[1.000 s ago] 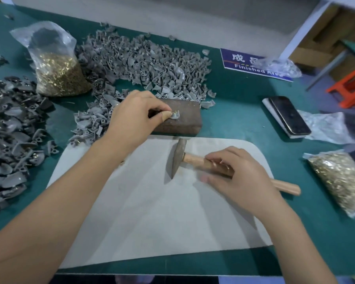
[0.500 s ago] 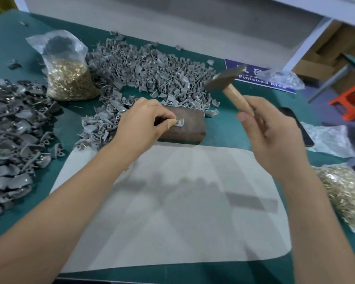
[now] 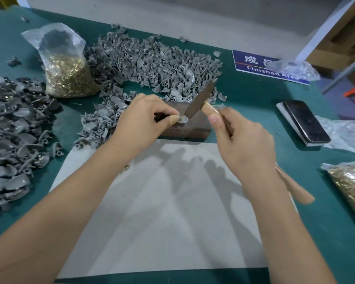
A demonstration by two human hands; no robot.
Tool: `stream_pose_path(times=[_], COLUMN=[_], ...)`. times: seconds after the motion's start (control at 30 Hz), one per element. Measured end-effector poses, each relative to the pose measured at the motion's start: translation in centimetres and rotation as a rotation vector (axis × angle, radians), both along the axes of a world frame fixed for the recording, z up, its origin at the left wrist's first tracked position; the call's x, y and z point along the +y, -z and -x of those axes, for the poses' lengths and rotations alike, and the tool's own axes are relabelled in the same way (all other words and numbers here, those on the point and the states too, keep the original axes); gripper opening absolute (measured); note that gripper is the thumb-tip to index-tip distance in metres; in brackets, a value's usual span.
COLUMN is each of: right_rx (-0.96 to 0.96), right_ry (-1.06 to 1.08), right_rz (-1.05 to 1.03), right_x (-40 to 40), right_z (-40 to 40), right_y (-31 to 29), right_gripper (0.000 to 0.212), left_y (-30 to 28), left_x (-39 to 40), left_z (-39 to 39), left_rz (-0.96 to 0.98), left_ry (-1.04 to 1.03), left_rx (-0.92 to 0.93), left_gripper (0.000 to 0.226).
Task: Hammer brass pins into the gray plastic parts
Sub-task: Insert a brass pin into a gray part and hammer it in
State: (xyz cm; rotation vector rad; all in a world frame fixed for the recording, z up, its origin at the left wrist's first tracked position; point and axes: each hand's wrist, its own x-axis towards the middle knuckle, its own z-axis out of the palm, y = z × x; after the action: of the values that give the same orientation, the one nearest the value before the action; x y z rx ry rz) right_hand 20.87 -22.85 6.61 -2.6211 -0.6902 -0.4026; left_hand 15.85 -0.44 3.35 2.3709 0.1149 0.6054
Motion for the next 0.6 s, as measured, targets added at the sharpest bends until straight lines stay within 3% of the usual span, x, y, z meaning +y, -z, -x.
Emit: stream_pose_path(times=[0.1,0.27,0.43,0.6], right_rx=[0.003,-0.066,-0.007,-0.125], right_ry=[0.017,0.08,0.06,0.133], right_rz=[0.004,-0.156,0.017,-0.222], right_x=[0.8,0.9,0.8,0.9], right_z=[0.3,1.0,1.4,1.9], right_y=[0.2,-0.1,0.0,-0.4], right_gripper=[0.041,0.04,0.042,0.038], left_y=[0.1,0.2,0.1,-0.2], left_x=[0.1,-0.2,-0.4,-0.4], left_z=[-0.1,0.0,0.1,0.0], left_rz=[-0.023,-0.039,-0.061,-0.075], left_ry=[0.012,-0.024,-0.063,-0.056], left_rx=[-0.007,-0.008,0.013,-0.001], left_gripper=[0.008,0.013,0.009,0.01])
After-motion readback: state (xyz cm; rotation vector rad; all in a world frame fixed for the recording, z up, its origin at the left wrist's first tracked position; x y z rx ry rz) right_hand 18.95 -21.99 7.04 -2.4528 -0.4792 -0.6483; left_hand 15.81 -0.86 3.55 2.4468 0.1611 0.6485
